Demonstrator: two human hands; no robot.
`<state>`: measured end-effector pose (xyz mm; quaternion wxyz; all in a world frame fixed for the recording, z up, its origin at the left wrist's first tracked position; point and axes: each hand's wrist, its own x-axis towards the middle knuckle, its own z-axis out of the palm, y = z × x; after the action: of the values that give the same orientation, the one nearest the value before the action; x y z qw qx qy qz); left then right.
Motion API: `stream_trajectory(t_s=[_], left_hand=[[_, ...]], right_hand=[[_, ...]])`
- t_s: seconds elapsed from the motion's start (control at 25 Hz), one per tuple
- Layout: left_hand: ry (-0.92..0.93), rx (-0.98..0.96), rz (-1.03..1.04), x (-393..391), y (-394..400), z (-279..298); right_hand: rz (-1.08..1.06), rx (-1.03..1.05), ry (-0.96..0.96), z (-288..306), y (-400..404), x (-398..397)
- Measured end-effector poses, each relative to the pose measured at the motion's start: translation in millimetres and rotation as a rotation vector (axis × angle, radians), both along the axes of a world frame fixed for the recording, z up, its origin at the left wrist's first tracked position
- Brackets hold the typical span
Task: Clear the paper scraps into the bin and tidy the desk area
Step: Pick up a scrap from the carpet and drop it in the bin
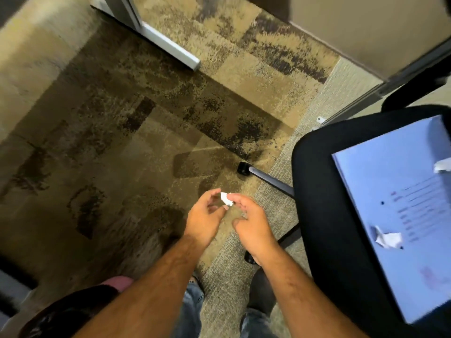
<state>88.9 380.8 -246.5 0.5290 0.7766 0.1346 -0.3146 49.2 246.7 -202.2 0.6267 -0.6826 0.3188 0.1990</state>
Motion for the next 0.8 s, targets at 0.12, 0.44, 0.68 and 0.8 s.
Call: stream_trajectory(t_s=[0.12, 0.44, 0.68, 0.8], left_hand=[[-0.156, -0.035, 0.068, -10, 8, 53], [-0.191, -0.031, 0.525, -104, 97, 167], [-0.152, -0.007, 0.834, -176, 197, 223], [-0.149, -0.004, 0.91, -210, 257, 216]], right_hand=[[0.092, -0.024, -0.08, 59, 12, -12], [0.449, 0.005, -0.228, 161, 94, -56], [0.675, 0.021, -0.255, 201, 203, -107], [0.702, 0.035, -0.266, 183, 268, -127]])
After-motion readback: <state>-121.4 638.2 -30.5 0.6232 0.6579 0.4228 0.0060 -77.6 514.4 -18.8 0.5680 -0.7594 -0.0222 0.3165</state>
